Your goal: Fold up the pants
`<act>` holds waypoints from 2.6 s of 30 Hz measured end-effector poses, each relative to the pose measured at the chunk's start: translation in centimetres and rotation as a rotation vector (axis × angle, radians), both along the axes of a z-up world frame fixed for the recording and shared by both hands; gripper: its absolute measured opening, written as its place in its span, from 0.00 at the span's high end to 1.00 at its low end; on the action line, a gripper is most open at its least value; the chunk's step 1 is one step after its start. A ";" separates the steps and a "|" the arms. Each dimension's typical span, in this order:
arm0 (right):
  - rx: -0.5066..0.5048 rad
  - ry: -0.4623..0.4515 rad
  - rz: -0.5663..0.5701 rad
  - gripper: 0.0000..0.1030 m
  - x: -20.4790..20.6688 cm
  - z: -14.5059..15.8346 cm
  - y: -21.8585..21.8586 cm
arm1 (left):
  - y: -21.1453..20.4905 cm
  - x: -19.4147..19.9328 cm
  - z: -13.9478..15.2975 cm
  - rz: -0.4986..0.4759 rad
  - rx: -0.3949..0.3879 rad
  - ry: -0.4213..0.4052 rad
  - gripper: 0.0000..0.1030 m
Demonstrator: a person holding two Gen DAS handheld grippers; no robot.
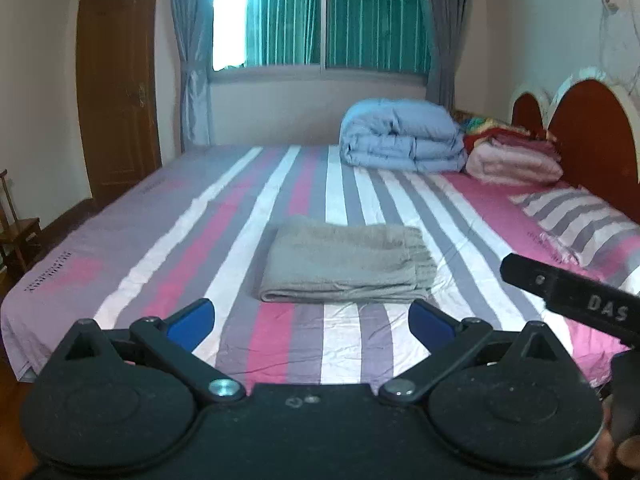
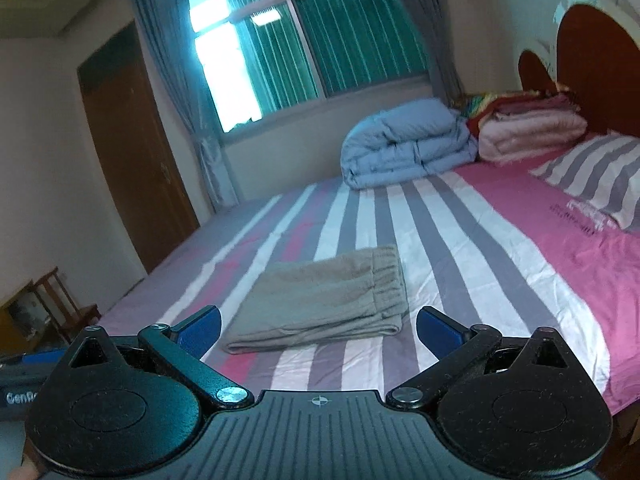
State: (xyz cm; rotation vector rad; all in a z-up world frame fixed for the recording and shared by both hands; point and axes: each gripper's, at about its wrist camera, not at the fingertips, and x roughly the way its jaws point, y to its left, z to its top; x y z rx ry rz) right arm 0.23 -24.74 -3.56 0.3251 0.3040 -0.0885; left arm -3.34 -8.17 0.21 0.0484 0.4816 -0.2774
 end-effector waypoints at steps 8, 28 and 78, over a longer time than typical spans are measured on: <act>-0.061 -0.043 0.006 0.00 -2.0 0.8 2.3 | 1.4 -0.4 0.0 0.023 -0.034 -0.015 0.06; -0.150 -0.032 -0.005 0.00 -1.7 0.2 2.6 | 0.9 0.0 -2.1 0.025 0.045 -0.028 0.06; -0.184 -0.026 0.013 0.00 -1.2 -0.6 1.8 | 2.4 1.7 -2.8 -0.020 0.014 0.022 0.06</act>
